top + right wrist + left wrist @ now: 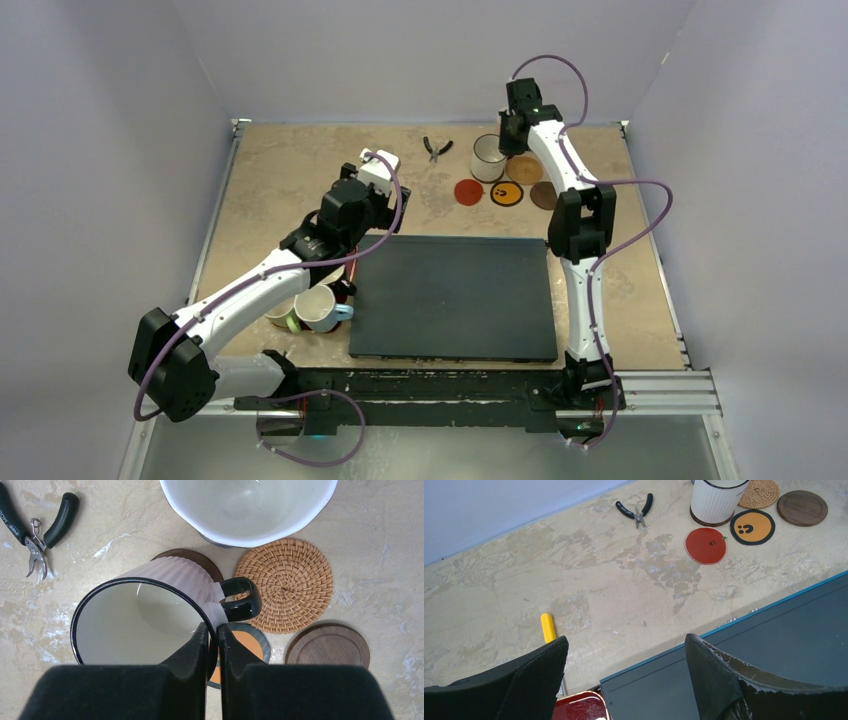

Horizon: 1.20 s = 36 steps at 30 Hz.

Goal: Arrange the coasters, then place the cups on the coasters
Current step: Place the cup on the coaster.

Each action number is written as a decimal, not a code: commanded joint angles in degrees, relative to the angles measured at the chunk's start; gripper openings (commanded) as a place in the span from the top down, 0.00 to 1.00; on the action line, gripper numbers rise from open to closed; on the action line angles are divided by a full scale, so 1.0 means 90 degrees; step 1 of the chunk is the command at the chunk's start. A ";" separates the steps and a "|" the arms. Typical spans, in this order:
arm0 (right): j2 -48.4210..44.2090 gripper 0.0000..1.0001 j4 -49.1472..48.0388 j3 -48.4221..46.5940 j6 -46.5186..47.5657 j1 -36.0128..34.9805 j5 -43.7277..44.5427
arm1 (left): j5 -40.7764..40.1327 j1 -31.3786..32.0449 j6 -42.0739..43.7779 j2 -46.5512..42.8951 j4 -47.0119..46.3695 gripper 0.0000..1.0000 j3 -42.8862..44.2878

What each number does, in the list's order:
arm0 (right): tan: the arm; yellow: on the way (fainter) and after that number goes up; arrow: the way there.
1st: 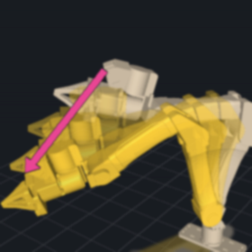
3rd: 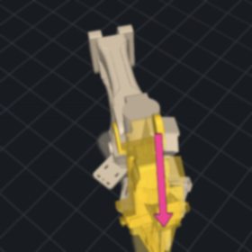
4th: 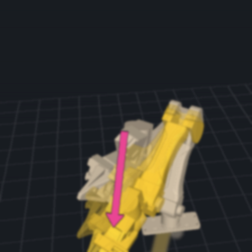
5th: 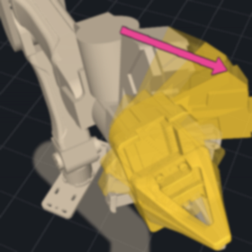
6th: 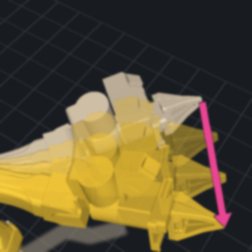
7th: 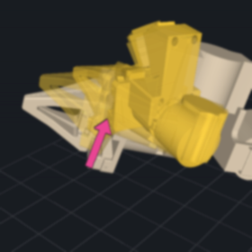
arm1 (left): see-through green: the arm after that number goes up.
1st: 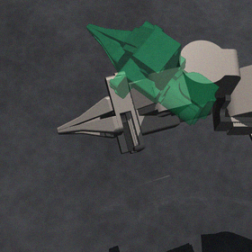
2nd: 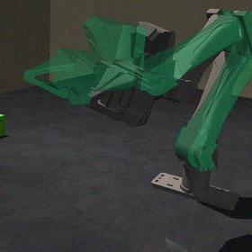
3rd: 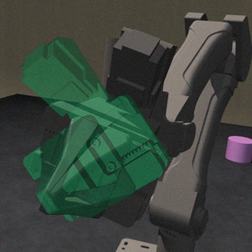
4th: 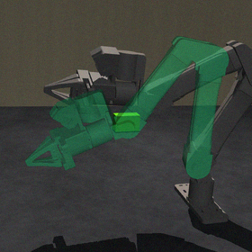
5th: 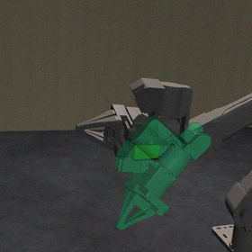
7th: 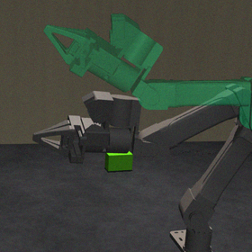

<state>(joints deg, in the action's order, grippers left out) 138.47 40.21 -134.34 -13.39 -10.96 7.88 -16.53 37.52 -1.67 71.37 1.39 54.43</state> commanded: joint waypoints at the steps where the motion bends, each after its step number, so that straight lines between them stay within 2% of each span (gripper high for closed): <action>1: -0.0056 0.87 -0.0274 -0.0390 0.0066 0.0026 -0.0046 | 0.0060 -0.0044 0.0098 -0.0039 -0.0170 0.18 0.0211; 5: -0.0035 0.80 -0.0282 -0.0388 0.0080 0.0027 -0.0036 | 0.0060 -0.0043 0.0098 -0.0040 -0.0168 0.18 0.0211; 9: -0.0025 0.65 -0.0295 -0.0395 0.0119 0.0022 -0.0066 | 0.0079 -0.0038 0.0099 -0.0030 -0.0165 0.18 0.0211; 17: -0.0132 0.58 -0.0287 -0.0402 0.0134 0.0027 -0.0180 | 0.0118 -0.0047 0.0070 -0.0023 -0.0166 0.18 0.0211; 20: -0.0267 0.44 -0.0282 -0.0405 0.0139 0.0027 -0.0282 | 0.0133 -0.0050 0.0059 -0.0020 -0.0172 0.18 0.0211; 22: -0.0358 0.38 -0.0279 -0.0405 0.0148 0.0027 -0.0347 | 0.0138 -0.0051 0.0047 -0.0020 -0.0170 0.18 0.0216; 25: -0.0520 0.36 -0.0243 -0.0396 0.0146 0.0026 -0.0405 | 0.0192 -0.0048 -0.0027 -0.0012 -0.0006 0.18 0.0261; 28: -0.0703 0.27 -0.0185 -0.0366 0.0132 0.0029 -0.0478 | 0.0338 -0.0048 -0.0173 0.0045 0.0138 0.17 0.0341; 31: -0.0932 0.22 -0.0089 -0.0308 0.0124 0.0027 -0.0587 | 0.0433 -0.0049 -0.0367 0.0163 0.0281 0.17 0.0443; 36: -0.1719 0.14 -0.0082 0.0160 0.0182 0.0030 -0.0727 | 0.0411 -0.0048 -0.0924 0.0256 0.0764 0.18 0.0605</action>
<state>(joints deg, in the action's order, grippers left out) 132.99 39.44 -134.72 -12.73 -10.85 3.22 -13.52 37.50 -4.93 73.71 5.30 57.19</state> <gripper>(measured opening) 0.830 0.825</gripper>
